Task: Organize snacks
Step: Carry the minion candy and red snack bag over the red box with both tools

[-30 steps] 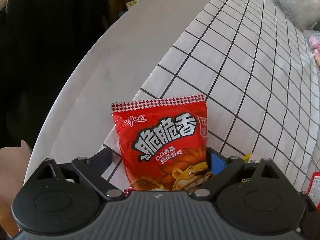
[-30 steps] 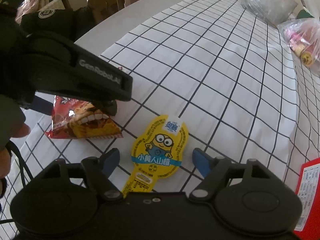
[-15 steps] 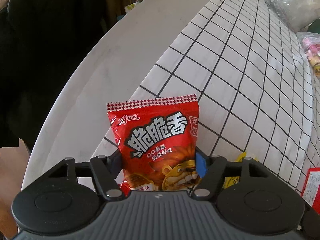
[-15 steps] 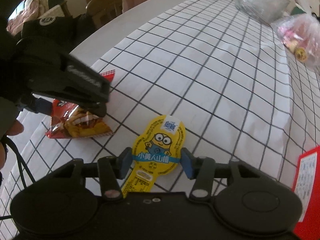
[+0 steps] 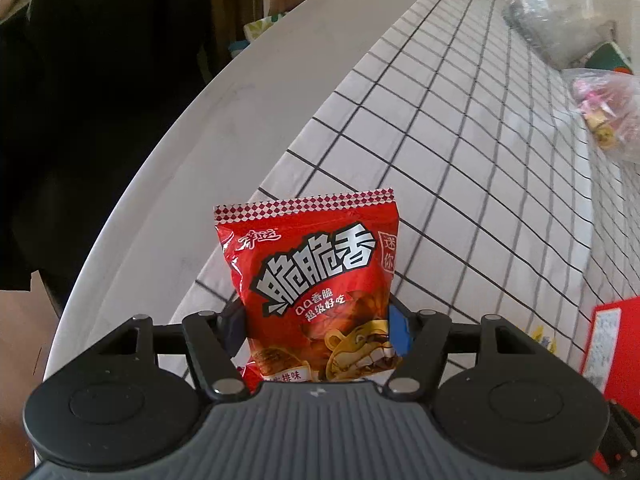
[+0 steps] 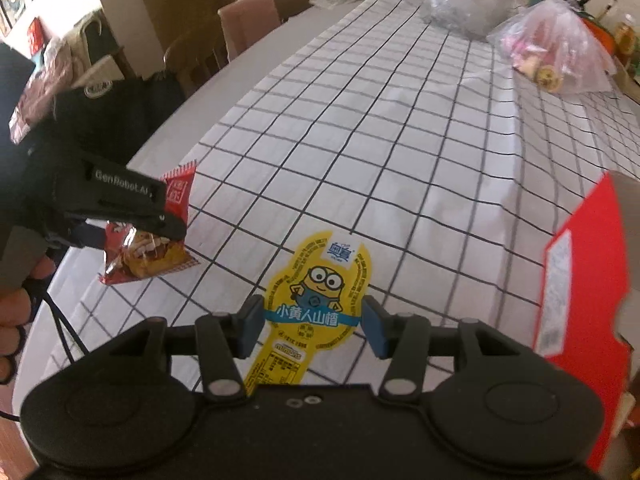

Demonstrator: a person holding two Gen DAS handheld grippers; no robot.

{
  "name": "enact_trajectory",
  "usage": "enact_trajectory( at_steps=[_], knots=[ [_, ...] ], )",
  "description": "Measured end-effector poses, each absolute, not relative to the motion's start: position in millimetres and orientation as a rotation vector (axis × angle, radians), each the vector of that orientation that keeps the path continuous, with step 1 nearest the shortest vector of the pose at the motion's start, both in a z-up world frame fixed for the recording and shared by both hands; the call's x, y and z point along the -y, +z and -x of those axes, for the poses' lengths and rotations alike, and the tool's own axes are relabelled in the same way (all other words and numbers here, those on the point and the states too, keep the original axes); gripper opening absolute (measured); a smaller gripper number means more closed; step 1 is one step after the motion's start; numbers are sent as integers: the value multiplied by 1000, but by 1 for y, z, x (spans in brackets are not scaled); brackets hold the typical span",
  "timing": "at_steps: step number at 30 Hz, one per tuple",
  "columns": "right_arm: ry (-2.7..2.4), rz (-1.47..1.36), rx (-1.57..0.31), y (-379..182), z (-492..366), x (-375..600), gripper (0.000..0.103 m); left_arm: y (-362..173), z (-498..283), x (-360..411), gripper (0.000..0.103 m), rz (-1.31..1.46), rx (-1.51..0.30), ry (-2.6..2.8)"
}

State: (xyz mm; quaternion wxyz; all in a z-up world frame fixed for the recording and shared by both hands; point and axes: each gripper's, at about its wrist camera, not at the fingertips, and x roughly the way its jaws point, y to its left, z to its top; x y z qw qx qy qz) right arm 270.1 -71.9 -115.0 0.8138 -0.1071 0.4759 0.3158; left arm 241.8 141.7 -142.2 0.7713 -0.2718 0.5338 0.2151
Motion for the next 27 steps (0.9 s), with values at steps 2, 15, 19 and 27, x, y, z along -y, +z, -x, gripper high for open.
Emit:
enact_trajectory(
  at_steps=[2,15,19,27],
  knots=[
    [677,210,-1004,-106,-264,81,50,-137,-236,-137,67,583,-1146,444],
    [671,125,-919,-50,-227,151,50,-76,-200,-76,67,480,-1049,287],
    [647,104,-895,-37,-220,176,50,-61,-196,-52,67,428,-1050,237],
    [575,80,-860,-20,-216,224,50,-38,-204,-1,67,346,-1047,110]
  ],
)
